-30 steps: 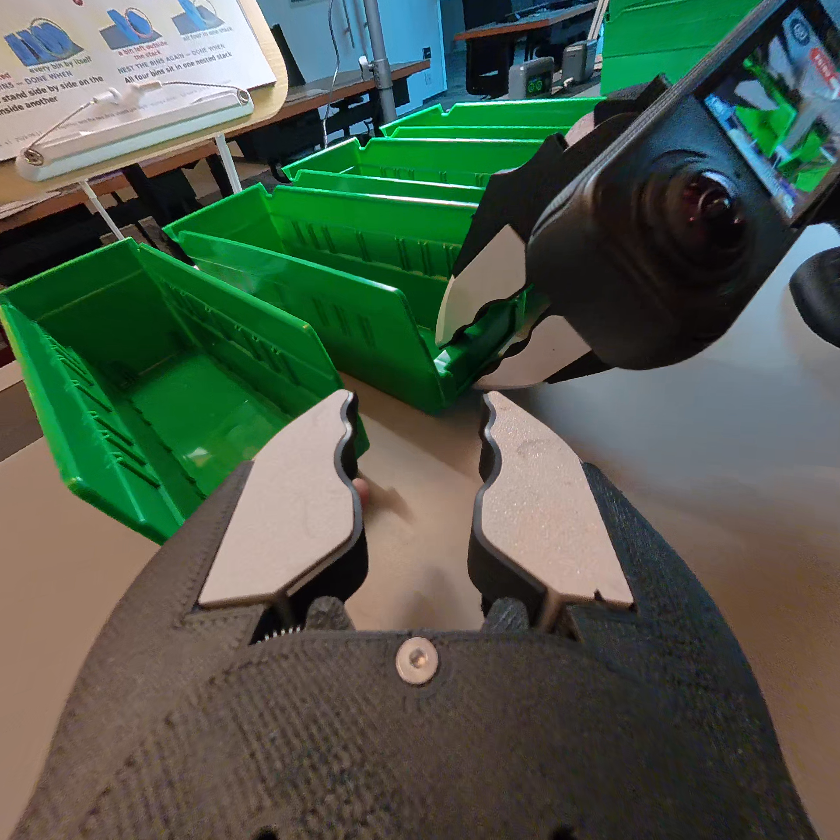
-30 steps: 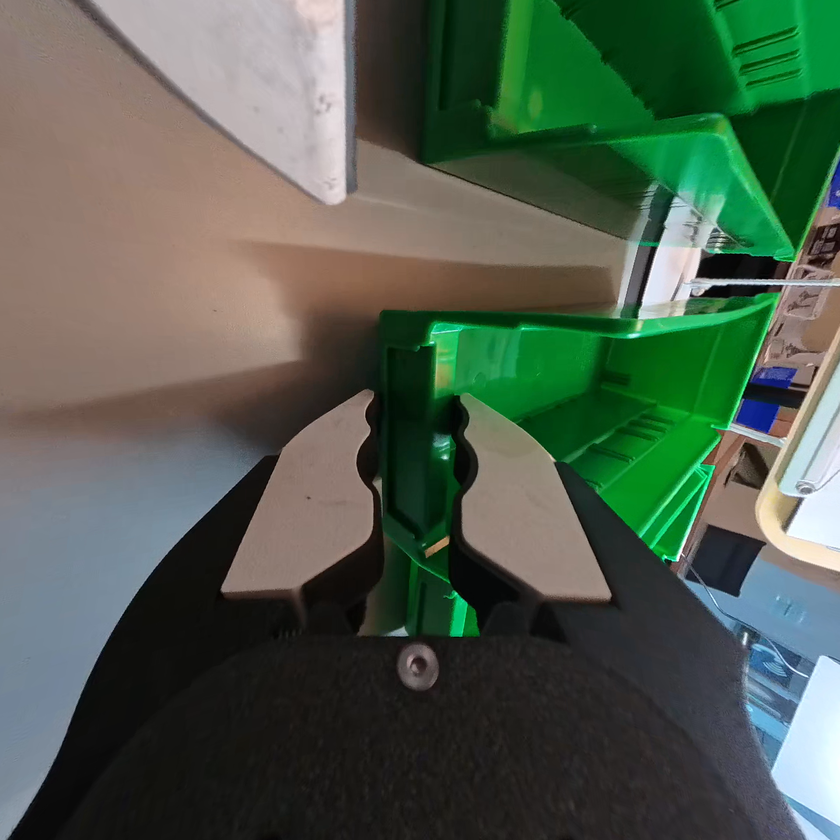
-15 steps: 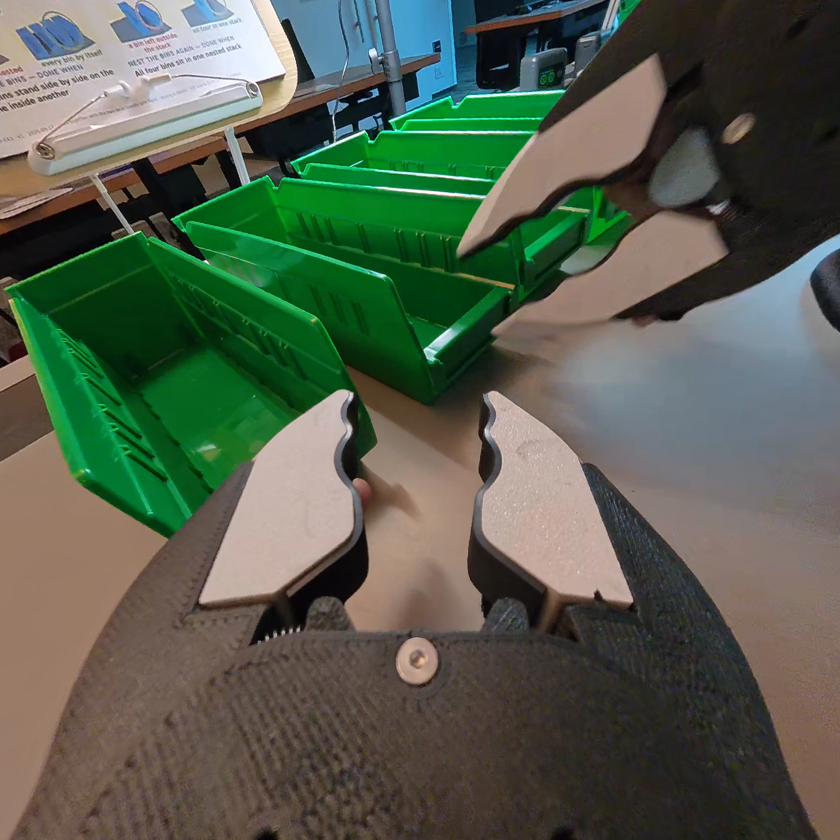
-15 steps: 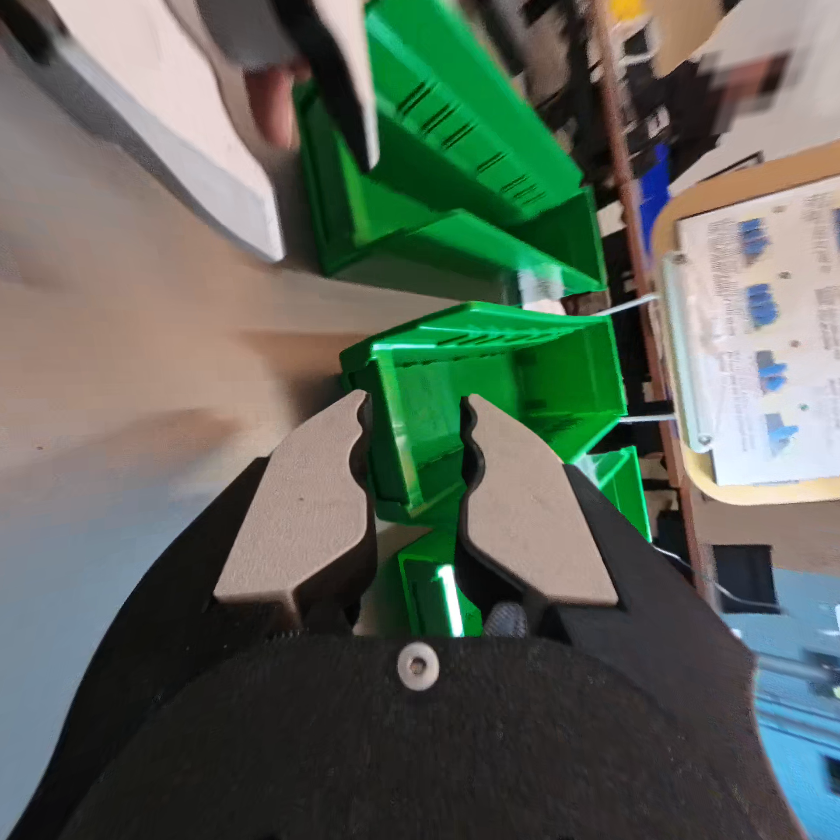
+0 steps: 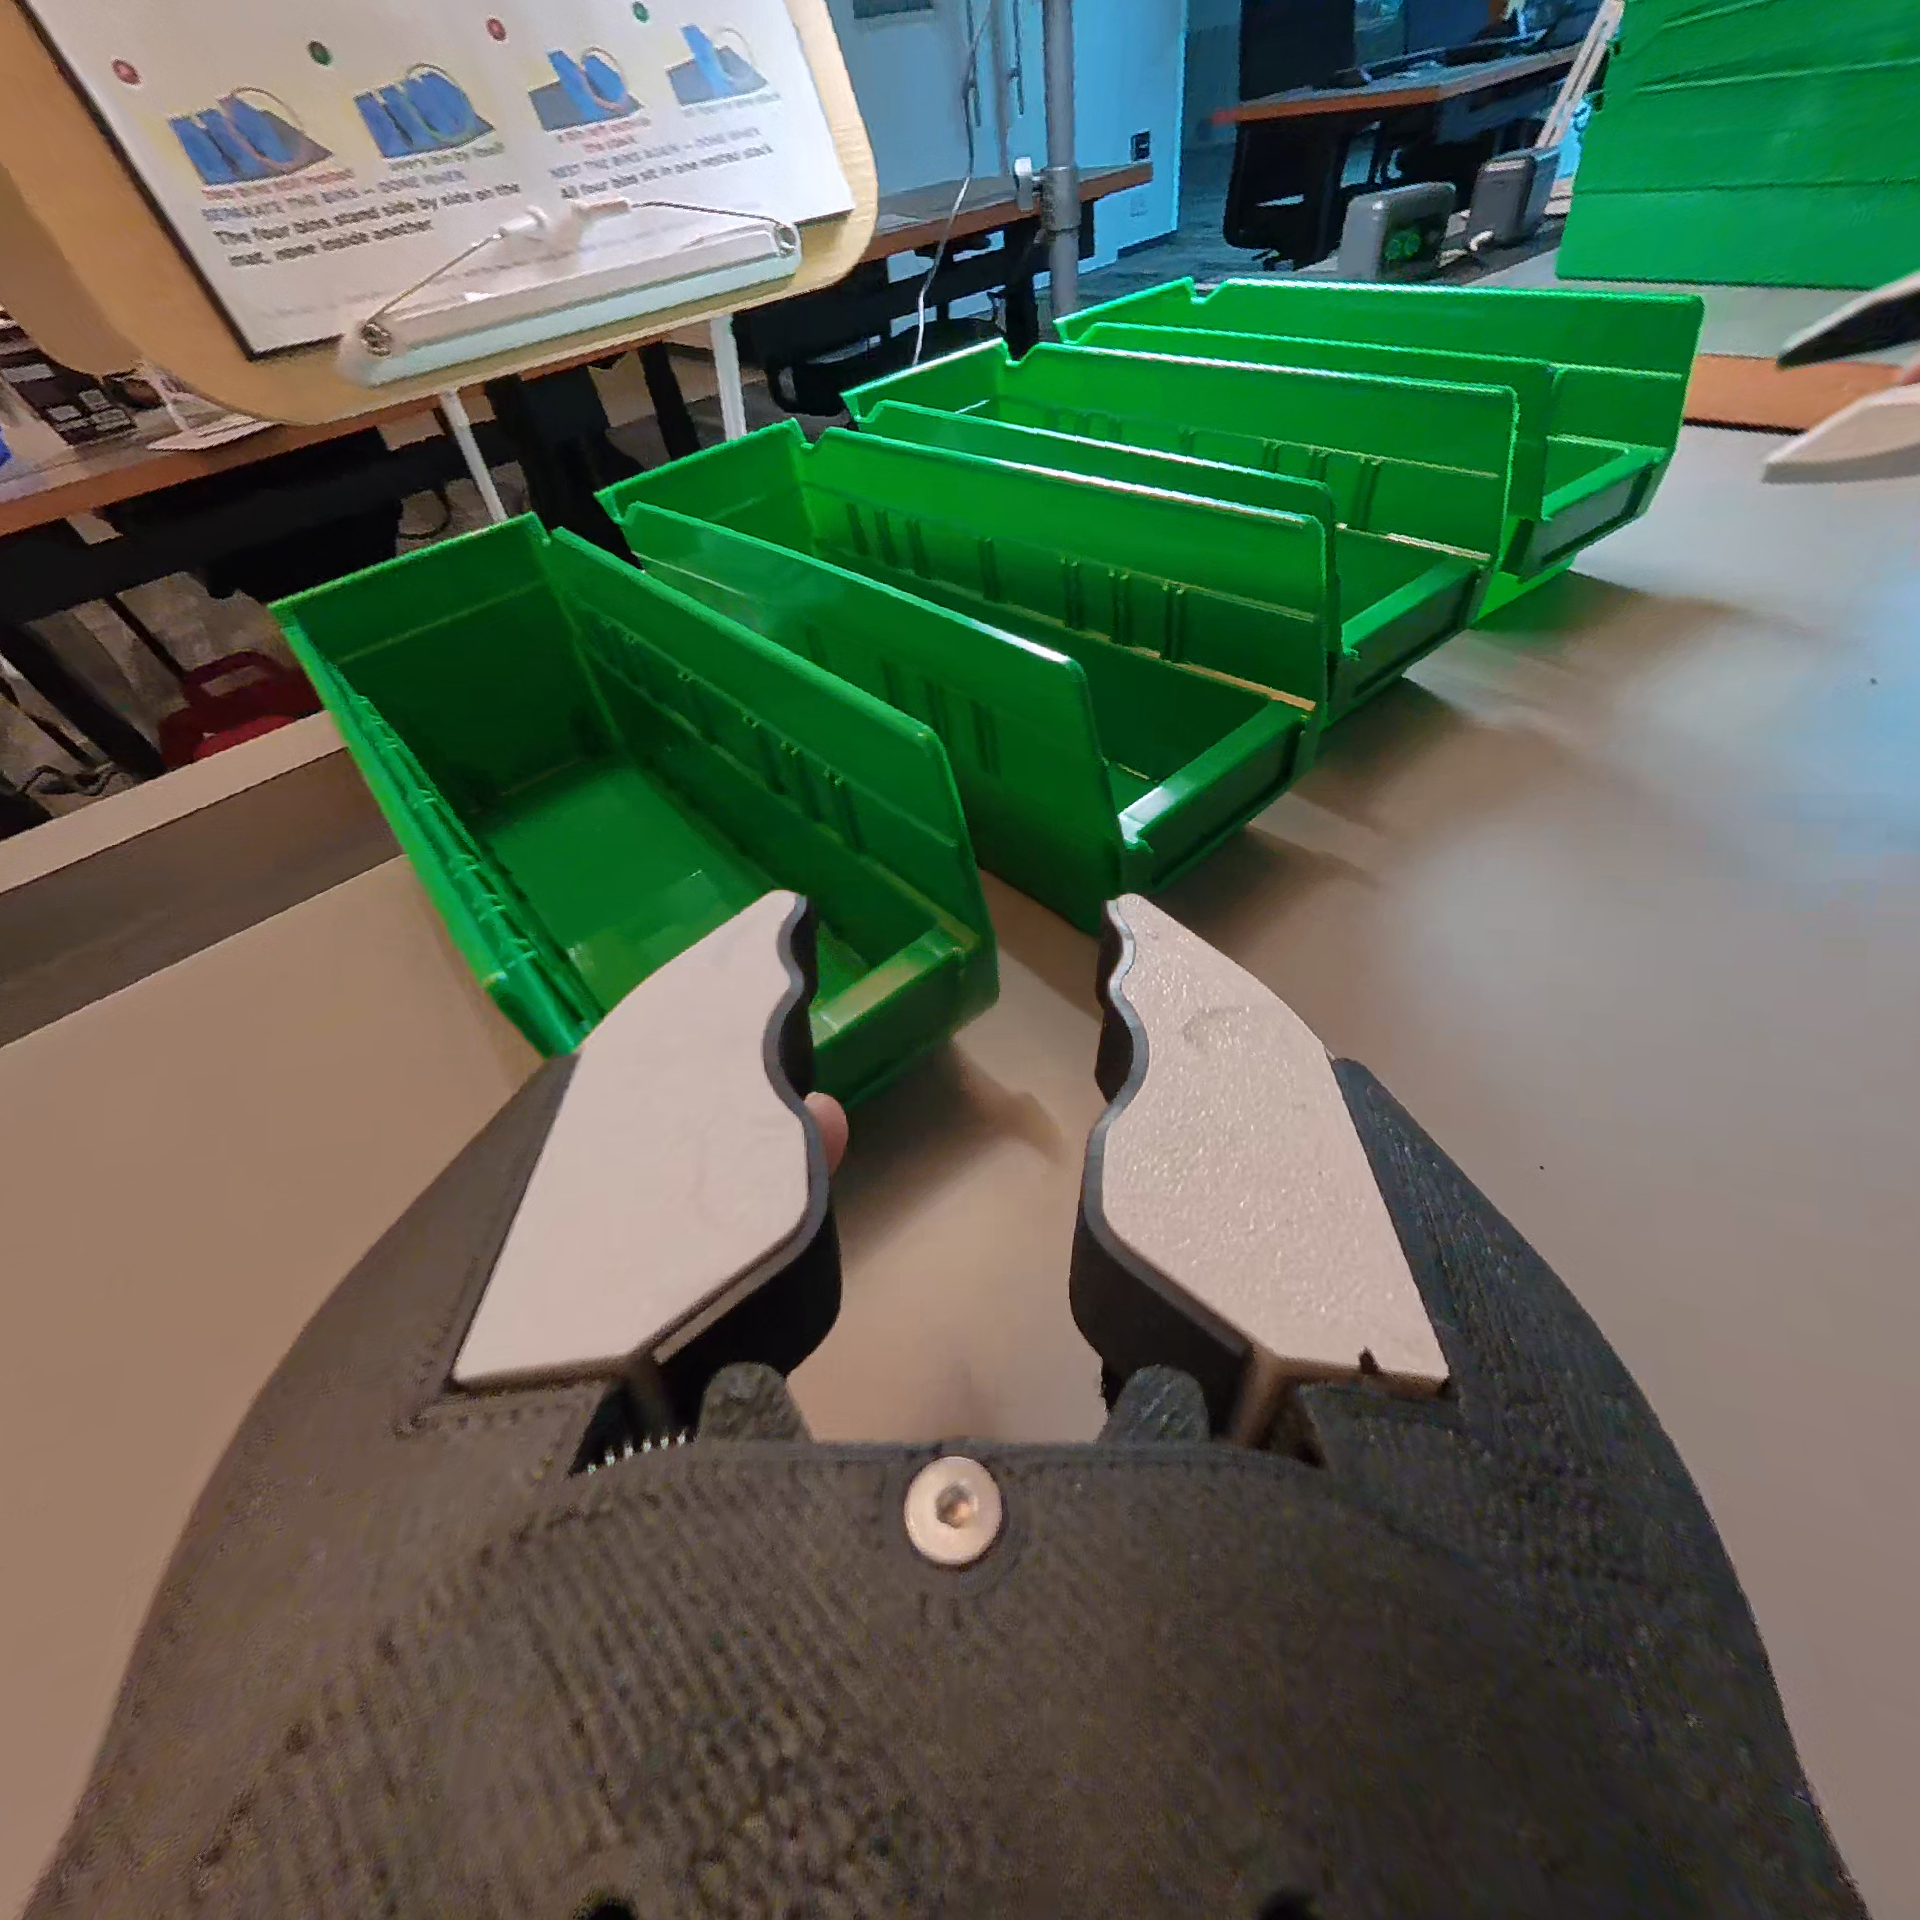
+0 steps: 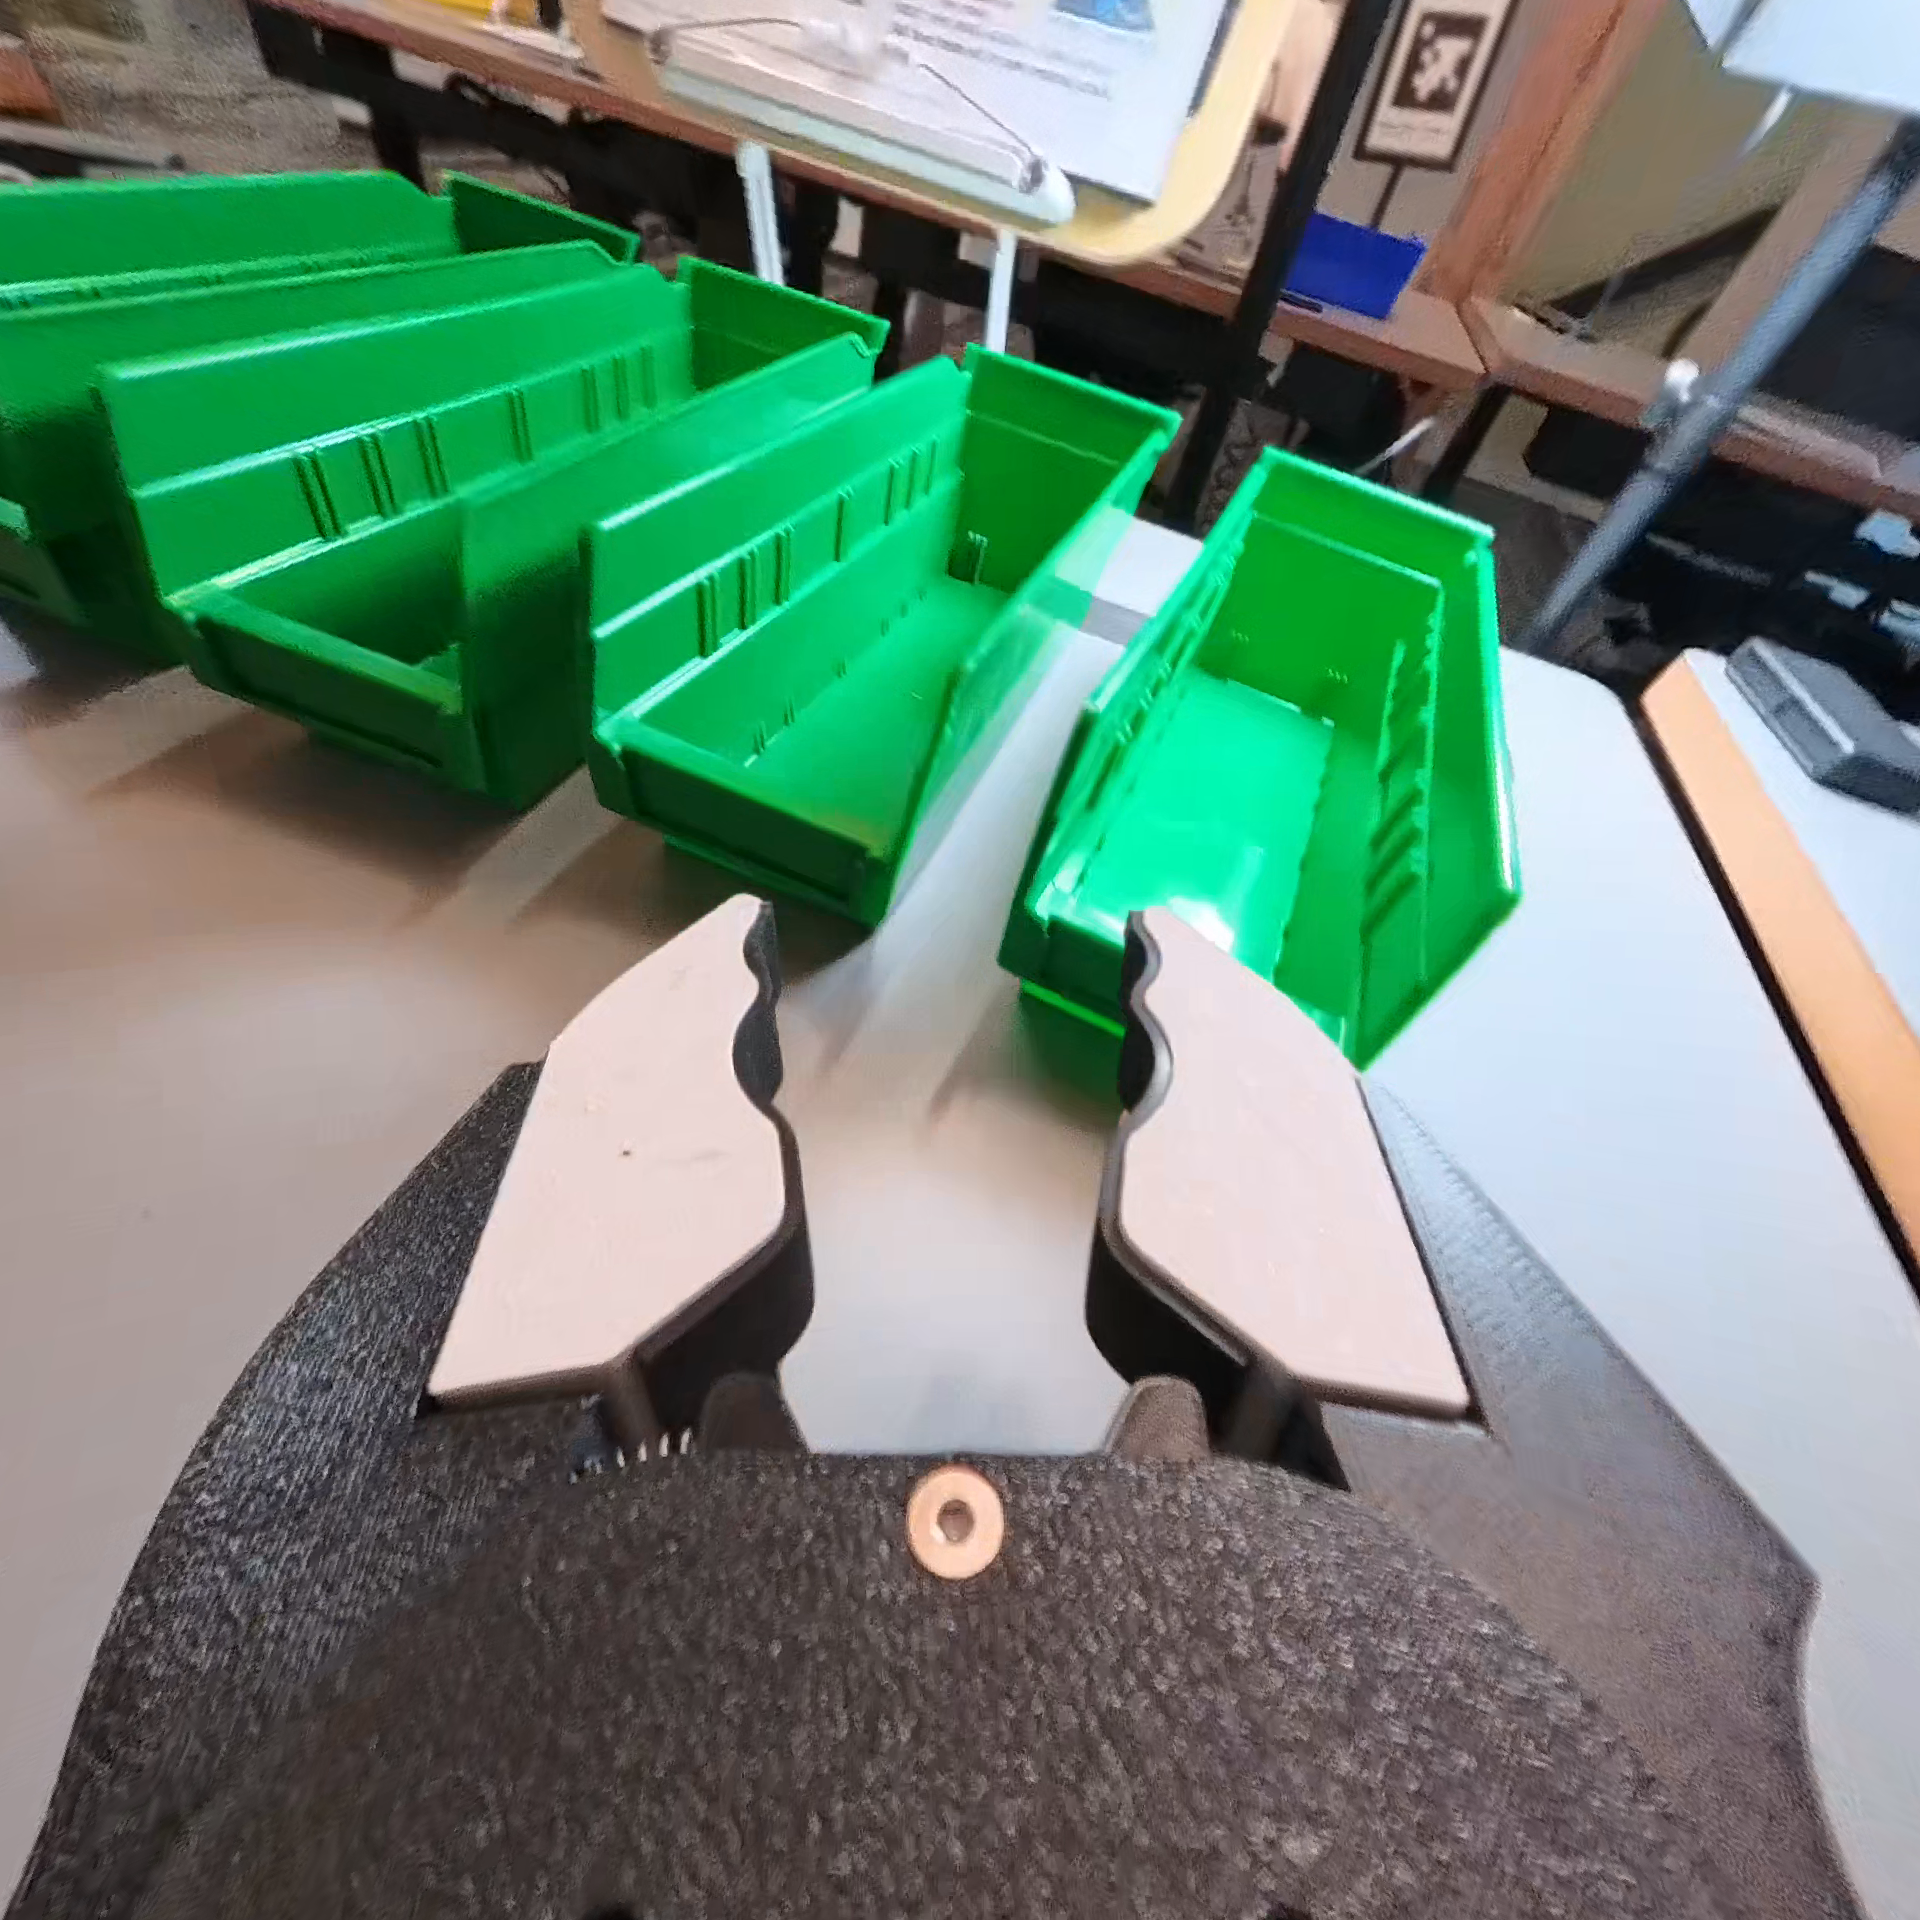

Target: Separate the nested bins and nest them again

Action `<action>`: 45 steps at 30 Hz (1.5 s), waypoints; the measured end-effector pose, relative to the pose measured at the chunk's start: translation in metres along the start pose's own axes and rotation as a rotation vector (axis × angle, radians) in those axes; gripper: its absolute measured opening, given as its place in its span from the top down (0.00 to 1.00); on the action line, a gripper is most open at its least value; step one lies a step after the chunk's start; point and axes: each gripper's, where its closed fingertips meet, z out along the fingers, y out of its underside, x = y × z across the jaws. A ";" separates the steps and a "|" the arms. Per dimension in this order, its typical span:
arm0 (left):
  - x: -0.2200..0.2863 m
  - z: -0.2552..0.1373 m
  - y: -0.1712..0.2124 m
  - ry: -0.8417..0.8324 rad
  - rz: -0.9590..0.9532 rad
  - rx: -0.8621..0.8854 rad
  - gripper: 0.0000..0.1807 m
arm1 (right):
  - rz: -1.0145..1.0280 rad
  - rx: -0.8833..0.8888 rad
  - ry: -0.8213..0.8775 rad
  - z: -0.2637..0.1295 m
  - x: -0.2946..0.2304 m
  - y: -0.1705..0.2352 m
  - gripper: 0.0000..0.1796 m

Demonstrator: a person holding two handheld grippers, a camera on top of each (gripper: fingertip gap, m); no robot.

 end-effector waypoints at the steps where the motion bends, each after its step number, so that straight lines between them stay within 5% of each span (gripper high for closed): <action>1: -0.002 -0.001 0.001 -0.004 -0.005 -0.003 0.72 | 0.022 0.004 0.011 -0.002 0.003 0.006 0.65; 24: -0.007 0.004 0.022 -0.013 0.224 -0.092 0.72 | 0.038 0.075 0.006 0.001 0.002 0.003 0.64; 35: -0.020 0.037 0.043 -0.110 0.680 -0.282 0.70 | -0.002 0.043 0.005 0.005 -0.003 0.007 0.66; 45: -0.041 0.044 0.065 -0.115 0.791 -0.435 0.80 | 0.018 0.062 0.000 0.003 -0.001 0.005 0.67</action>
